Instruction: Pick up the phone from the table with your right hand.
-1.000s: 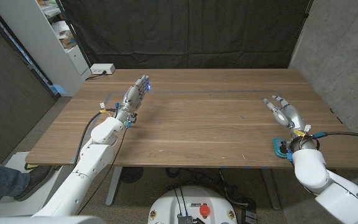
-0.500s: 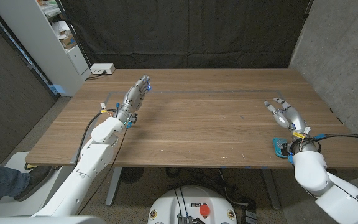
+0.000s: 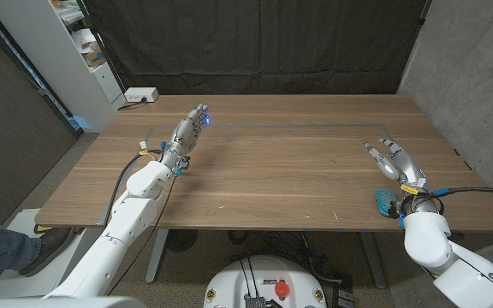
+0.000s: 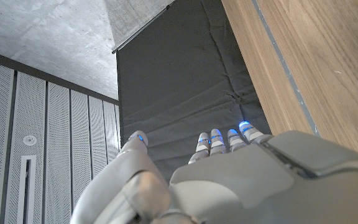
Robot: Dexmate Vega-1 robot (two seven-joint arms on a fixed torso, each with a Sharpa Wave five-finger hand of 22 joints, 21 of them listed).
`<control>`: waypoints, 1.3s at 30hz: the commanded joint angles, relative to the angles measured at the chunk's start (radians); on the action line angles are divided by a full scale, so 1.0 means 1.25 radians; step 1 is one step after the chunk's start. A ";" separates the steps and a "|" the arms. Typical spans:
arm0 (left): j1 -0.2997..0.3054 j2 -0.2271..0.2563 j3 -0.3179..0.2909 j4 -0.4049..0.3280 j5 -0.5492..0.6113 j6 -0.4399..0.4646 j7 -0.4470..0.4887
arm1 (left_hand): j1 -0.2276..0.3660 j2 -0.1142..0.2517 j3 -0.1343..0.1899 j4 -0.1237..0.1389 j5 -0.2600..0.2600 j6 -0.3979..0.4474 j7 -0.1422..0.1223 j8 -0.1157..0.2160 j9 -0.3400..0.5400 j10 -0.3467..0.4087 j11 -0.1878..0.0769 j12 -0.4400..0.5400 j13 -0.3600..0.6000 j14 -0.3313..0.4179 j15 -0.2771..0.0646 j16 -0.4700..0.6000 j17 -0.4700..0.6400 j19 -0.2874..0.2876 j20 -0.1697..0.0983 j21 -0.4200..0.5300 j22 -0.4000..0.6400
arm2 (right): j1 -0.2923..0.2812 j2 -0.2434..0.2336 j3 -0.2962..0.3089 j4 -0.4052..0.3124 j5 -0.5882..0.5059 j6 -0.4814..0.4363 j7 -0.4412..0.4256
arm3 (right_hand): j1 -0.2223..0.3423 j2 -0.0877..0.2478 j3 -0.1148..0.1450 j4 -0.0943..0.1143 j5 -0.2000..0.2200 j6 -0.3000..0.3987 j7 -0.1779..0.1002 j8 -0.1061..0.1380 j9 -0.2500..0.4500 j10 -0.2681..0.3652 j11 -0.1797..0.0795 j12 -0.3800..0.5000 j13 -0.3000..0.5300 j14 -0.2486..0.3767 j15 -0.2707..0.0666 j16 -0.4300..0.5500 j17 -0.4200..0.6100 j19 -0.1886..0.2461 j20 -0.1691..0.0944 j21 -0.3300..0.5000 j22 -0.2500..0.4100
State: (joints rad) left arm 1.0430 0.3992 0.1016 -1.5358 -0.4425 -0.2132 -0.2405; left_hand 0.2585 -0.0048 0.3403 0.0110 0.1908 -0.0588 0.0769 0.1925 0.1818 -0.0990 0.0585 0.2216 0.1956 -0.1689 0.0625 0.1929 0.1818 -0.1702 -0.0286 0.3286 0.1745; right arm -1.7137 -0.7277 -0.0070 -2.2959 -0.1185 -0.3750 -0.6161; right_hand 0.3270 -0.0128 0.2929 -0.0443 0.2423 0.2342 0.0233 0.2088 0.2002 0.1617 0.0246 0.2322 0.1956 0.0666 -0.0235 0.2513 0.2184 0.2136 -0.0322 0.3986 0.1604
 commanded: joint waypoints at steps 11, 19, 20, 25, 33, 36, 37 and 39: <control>-0.002 0.003 0.003 -0.004 0.002 0.001 -0.003 | -0.001 0.008 -0.002 -0.005 0.000 0.006 0.001 -0.002 -0.001 0.001 0.002 -0.001 0.001 -0.005 0.001 -0.002 0.000 -0.089 0.001 -0.007 0.002 | -0.001 -0.026 -0.033 -0.040 -0.066 -0.146 -0.006 | 0.013 0.000 0.002 -0.009 0.006 0.008 -0.003 0.003 0.000 0.006 -0.002 -0.005 0.001 0.011 0.000 -0.003 -0.001 0.008 0.004 -0.007 0.005; -0.002 0.001 0.004 -0.006 0.001 0.001 -0.002 | -0.001 0.008 -0.003 -0.006 0.000 0.006 0.000 -0.002 -0.001 0.001 0.002 -0.001 0.001 -0.005 0.002 -0.002 0.000 -0.088 0.002 -0.009 0.002 | -0.009 -0.033 -0.036 -0.045 -0.079 -0.171 -0.014 | 0.013 0.000 0.002 -0.009 0.007 0.008 -0.005 0.003 0.000 0.008 -0.003 -0.005 0.001 0.013 0.000 -0.003 -0.001 0.011 0.003 -0.009 0.005; -0.002 0.000 0.005 -0.007 0.003 0.001 0.001 | -0.001 0.008 -0.003 -0.006 0.000 0.006 0.000 -0.002 -0.001 0.001 0.002 -0.001 0.001 -0.006 0.003 -0.002 0.000 -0.088 0.002 -0.010 0.002 | -0.010 -0.035 -0.037 -0.046 -0.081 -0.175 -0.014 | 0.013 0.000 0.001 -0.010 0.007 0.008 -0.006 0.003 0.000 0.008 -0.003 -0.005 0.001 0.014 0.000 -0.003 -0.001 0.011 0.003 -0.009 0.005; -0.003 -0.001 0.010 -0.009 0.008 0.002 0.004 | -0.001 0.008 -0.003 -0.007 0.000 0.006 0.000 -0.002 -0.001 0.001 0.000 -0.002 0.001 -0.006 0.002 -0.002 0.000 -0.088 0.002 -0.011 0.002 | -0.014 -0.040 -0.038 -0.048 -0.090 -0.194 -0.017 | 0.013 0.000 0.001 -0.010 0.008 0.008 -0.007 0.002 0.000 0.008 -0.004 -0.006 0.001 0.015 -0.001 -0.003 -0.001 0.012 0.003 -0.011 0.005; -0.006 -0.003 0.016 -0.005 0.010 0.004 0.004 | -0.002 0.009 -0.004 -0.007 0.000 0.006 0.000 -0.002 -0.001 0.001 0.001 -0.002 0.001 -0.006 0.002 -0.003 0.000 -0.087 0.003 -0.013 0.002 | -0.007 -0.054 -0.056 -0.061 -0.109 -0.251 -0.015 | 0.013 0.000 0.001 -0.010 0.009 0.008 -0.009 0.002 0.000 0.008 -0.004 -0.007 0.002 0.016 -0.002 -0.003 -0.001 0.014 0.003 -0.013 0.005; -0.006 -0.005 0.016 -0.004 0.009 0.003 0.005 | -0.002 0.009 -0.004 -0.007 0.000 0.006 0.000 -0.002 -0.001 0.001 0.001 -0.002 0.001 -0.007 0.003 -0.003 0.000 -0.088 0.003 -0.014 0.002 | -0.005 -0.060 -0.062 -0.065 -0.113 -0.268 -0.013 | 0.013 0.000 0.001 -0.011 0.009 0.008 -0.008 0.002 0.000 0.010 -0.004 -0.007 0.002 0.016 -0.003 -0.004 -0.002 0.014 0.003 -0.014 0.005; -0.007 -0.004 0.017 -0.004 0.008 0.003 0.004 | -0.002 0.009 -0.004 -0.007 0.000 0.006 0.000 -0.002 -0.001 0.001 0.000 -0.002 0.001 -0.007 0.003 -0.003 0.000 -0.088 0.003 -0.014 0.002 | -0.005 -0.060 -0.063 -0.065 -0.113 -0.270 -0.014 | 0.013 0.000 0.001 -0.011 0.009 0.009 -0.009 0.002 0.000 0.010 -0.004 -0.007 0.002 0.017 -0.003 -0.004 -0.002 0.014 0.003 -0.014 0.005; -0.006 -0.005 0.017 -0.005 0.009 0.005 0.006 | -0.002 0.009 -0.004 -0.008 0.000 0.006 0.000 -0.002 -0.001 0.000 0.000 -0.002 0.001 -0.007 0.003 -0.003 0.000 -0.088 0.004 -0.015 0.002 | -0.004 -0.061 -0.064 -0.065 -0.113 -0.272 -0.015 | 0.013 0.000 0.001 -0.011 0.010 0.010 -0.010 0.003 -0.001 0.010 -0.004 -0.007 0.002 0.017 -0.004 -0.004 -0.002 0.015 0.002 -0.015 0.005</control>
State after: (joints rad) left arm 1.0368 0.3967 0.1169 -1.5442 -0.4337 -0.2104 -0.2382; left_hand 0.2545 -0.0009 0.3362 0.0070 0.1907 -0.0589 0.0768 0.1925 0.1818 -0.0990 0.0585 0.2224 0.1956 -0.1689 0.0625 0.1929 0.1818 -0.1702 -0.0286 0.3142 0.1744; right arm -1.7262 -0.7851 -0.0657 -2.3630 -0.2409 -0.6499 -0.6345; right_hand 0.3314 -0.0172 0.2928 -0.0524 0.2479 0.2395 0.0179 0.2088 0.2004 0.1682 0.0181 0.2243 0.1956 0.0793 -0.0286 0.2476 0.2137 0.2207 -0.0249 0.3841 0.1604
